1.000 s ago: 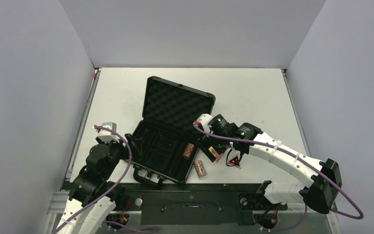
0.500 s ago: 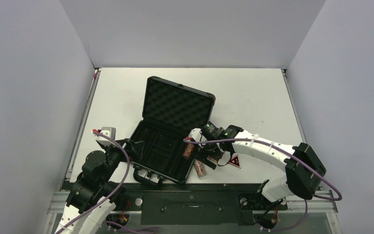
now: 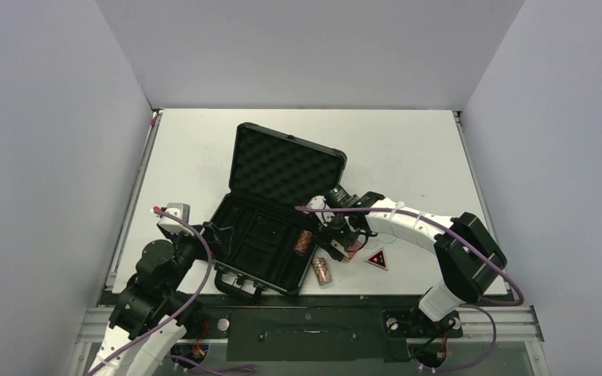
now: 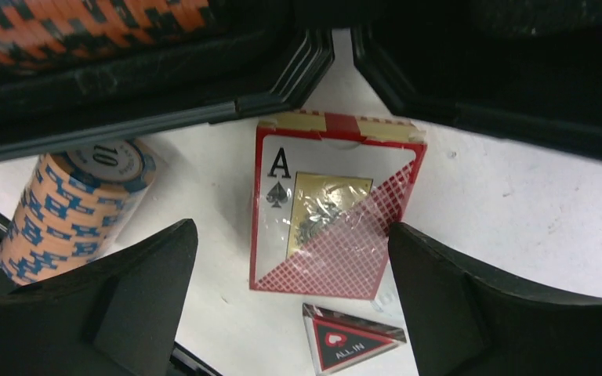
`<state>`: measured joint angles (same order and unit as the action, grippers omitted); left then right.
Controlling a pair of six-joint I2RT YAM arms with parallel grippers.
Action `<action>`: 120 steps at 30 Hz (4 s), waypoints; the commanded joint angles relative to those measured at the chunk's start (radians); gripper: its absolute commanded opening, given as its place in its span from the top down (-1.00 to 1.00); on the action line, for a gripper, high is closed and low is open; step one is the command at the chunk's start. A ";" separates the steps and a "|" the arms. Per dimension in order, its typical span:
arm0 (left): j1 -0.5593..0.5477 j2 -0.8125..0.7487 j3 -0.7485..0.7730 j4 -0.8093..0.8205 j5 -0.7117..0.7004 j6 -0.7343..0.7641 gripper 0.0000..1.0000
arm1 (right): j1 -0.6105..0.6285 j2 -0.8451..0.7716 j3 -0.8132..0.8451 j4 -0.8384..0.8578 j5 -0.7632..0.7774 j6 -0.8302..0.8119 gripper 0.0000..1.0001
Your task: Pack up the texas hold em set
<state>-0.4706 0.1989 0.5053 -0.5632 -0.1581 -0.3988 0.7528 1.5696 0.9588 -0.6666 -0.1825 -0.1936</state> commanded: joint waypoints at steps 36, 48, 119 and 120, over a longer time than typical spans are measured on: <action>-0.002 -0.045 0.001 0.046 -0.093 0.002 -0.93 | -0.049 0.029 -0.006 0.051 -0.024 0.034 -0.58; -0.002 -0.053 0.002 0.044 -0.110 -0.001 -0.93 | -0.050 0.034 -0.026 0.072 0.013 0.036 -0.45; 0.046 -0.090 -0.033 0.081 -0.142 0.025 -0.93 | 0.091 -0.503 0.307 0.042 0.075 0.309 1.00; 0.047 -0.095 -0.034 0.081 -0.141 0.026 -0.93 | 0.093 -0.480 0.339 0.028 0.071 0.288 1.00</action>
<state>-0.4301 0.1284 0.4755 -0.5396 -0.2924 -0.3962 0.8223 1.0462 1.1854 -0.6537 -0.0910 0.1699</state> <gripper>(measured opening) 0.964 0.618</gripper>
